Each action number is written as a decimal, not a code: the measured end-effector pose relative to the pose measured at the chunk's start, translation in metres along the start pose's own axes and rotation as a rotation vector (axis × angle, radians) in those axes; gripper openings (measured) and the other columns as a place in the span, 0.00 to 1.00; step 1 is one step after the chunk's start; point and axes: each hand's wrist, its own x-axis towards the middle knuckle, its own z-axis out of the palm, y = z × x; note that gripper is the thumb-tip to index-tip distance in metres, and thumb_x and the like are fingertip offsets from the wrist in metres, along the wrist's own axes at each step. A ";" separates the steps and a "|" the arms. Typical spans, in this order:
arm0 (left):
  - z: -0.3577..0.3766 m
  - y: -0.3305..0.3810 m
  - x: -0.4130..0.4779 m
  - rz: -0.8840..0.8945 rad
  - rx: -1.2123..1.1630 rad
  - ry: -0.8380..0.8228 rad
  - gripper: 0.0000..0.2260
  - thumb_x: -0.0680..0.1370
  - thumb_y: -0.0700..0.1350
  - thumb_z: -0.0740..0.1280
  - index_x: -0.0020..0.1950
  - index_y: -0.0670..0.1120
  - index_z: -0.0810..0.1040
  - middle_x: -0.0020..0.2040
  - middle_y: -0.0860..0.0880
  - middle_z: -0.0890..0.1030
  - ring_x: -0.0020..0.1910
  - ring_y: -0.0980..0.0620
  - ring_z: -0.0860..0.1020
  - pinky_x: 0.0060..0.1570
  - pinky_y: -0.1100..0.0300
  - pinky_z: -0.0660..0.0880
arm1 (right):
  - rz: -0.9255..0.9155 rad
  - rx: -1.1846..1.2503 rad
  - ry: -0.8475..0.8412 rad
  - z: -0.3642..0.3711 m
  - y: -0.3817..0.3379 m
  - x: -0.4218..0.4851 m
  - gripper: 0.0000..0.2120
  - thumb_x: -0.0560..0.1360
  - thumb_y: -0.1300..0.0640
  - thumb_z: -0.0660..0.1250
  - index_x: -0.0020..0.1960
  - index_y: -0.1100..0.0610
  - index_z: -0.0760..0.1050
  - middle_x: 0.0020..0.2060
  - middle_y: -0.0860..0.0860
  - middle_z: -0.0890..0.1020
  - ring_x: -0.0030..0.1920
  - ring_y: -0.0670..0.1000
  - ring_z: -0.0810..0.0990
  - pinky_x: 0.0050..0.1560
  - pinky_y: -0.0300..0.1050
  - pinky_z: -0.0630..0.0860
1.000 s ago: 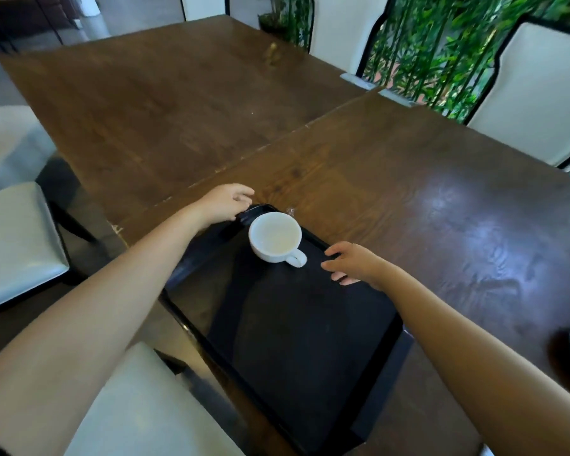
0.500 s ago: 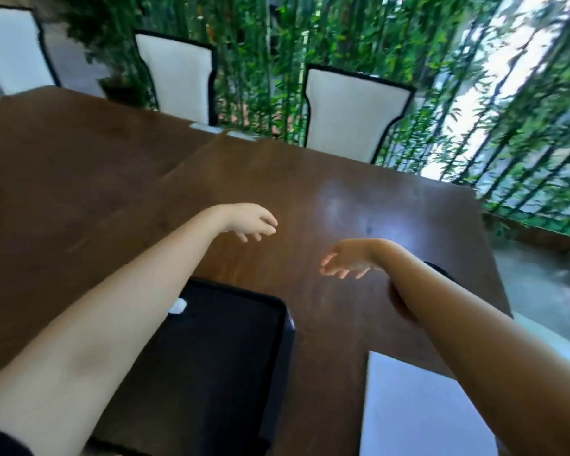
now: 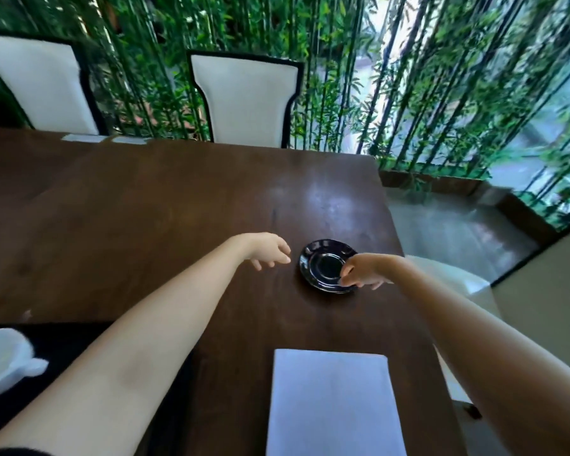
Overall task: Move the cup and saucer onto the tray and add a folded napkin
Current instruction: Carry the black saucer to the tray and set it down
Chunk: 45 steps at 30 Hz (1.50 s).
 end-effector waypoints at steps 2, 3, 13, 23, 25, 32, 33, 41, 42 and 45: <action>0.012 0.011 0.020 -0.014 0.044 -0.029 0.20 0.78 0.47 0.62 0.70 0.46 0.67 0.63 0.45 0.74 0.55 0.48 0.77 0.53 0.51 0.78 | 0.032 0.020 0.005 0.000 0.026 0.010 0.19 0.75 0.50 0.64 0.62 0.59 0.74 0.57 0.61 0.80 0.56 0.58 0.80 0.54 0.51 0.80; 0.018 0.016 0.029 -0.024 0.068 -0.036 0.20 0.78 0.47 0.62 0.70 0.46 0.67 0.63 0.45 0.74 0.55 0.48 0.77 0.53 0.51 0.78 | 0.045 0.034 0.010 0.001 0.038 0.017 0.18 0.75 0.50 0.64 0.61 0.58 0.75 0.58 0.61 0.79 0.56 0.58 0.80 0.53 0.50 0.80; 0.042 0.030 0.096 -0.196 0.098 0.090 0.24 0.77 0.46 0.62 0.72 0.45 0.61 0.66 0.42 0.71 0.46 0.44 0.79 0.41 0.57 0.78 | 0.059 0.193 0.113 0.003 0.090 0.083 0.22 0.76 0.57 0.65 0.68 0.58 0.66 0.58 0.56 0.77 0.58 0.59 0.77 0.52 0.50 0.78; 0.055 0.027 0.120 -0.156 -0.285 0.193 0.25 0.75 0.37 0.63 0.70 0.45 0.62 0.63 0.40 0.71 0.51 0.39 0.79 0.42 0.45 0.81 | -0.086 0.480 0.251 0.005 0.092 0.129 0.26 0.75 0.56 0.67 0.69 0.56 0.62 0.63 0.59 0.72 0.35 0.52 0.79 0.23 0.39 0.79; 0.056 0.024 0.122 -0.136 -0.301 0.214 0.26 0.74 0.37 0.64 0.70 0.46 0.63 0.62 0.41 0.73 0.54 0.40 0.78 0.45 0.44 0.81 | -0.099 0.521 0.250 0.007 0.092 0.133 0.26 0.73 0.59 0.68 0.69 0.56 0.63 0.63 0.58 0.72 0.36 0.52 0.78 0.21 0.40 0.78; 0.068 0.010 0.122 -0.093 -0.552 0.278 0.31 0.71 0.30 0.66 0.70 0.50 0.64 0.65 0.44 0.71 0.56 0.43 0.75 0.33 0.55 0.81 | -0.108 0.630 0.263 0.013 0.094 0.139 0.28 0.70 0.70 0.66 0.66 0.54 0.66 0.58 0.56 0.74 0.36 0.51 0.78 0.22 0.40 0.79; 0.069 0.009 0.122 -0.087 -0.575 0.286 0.31 0.71 0.29 0.66 0.71 0.50 0.65 0.65 0.44 0.71 0.58 0.42 0.75 0.33 0.55 0.81 | -0.110 0.644 0.263 0.013 0.094 0.139 0.28 0.70 0.71 0.66 0.66 0.54 0.66 0.58 0.57 0.75 0.38 0.53 0.78 0.21 0.40 0.78; 0.073 0.010 0.109 -0.085 -0.608 0.322 0.31 0.71 0.28 0.65 0.70 0.48 0.67 0.61 0.45 0.75 0.57 0.41 0.76 0.42 0.45 0.81 | -0.115 0.658 0.279 0.013 0.088 0.129 0.28 0.69 0.73 0.65 0.66 0.55 0.71 0.52 0.54 0.77 0.40 0.54 0.79 0.28 0.45 0.82; 0.072 0.009 0.106 -0.088 -0.607 0.320 0.31 0.71 0.28 0.65 0.71 0.48 0.67 0.62 0.44 0.75 0.57 0.41 0.76 0.42 0.45 0.81 | -0.123 0.674 0.272 0.011 0.086 0.127 0.28 0.69 0.74 0.64 0.66 0.55 0.71 0.51 0.54 0.78 0.38 0.53 0.80 0.25 0.42 0.81; 0.067 0.005 0.092 -0.087 -0.622 0.322 0.31 0.71 0.27 0.65 0.71 0.48 0.66 0.62 0.43 0.75 0.57 0.40 0.77 0.44 0.43 0.81 | -0.149 0.675 0.262 0.005 0.074 0.118 0.28 0.70 0.74 0.64 0.66 0.55 0.72 0.48 0.52 0.79 0.33 0.47 0.80 0.24 0.40 0.80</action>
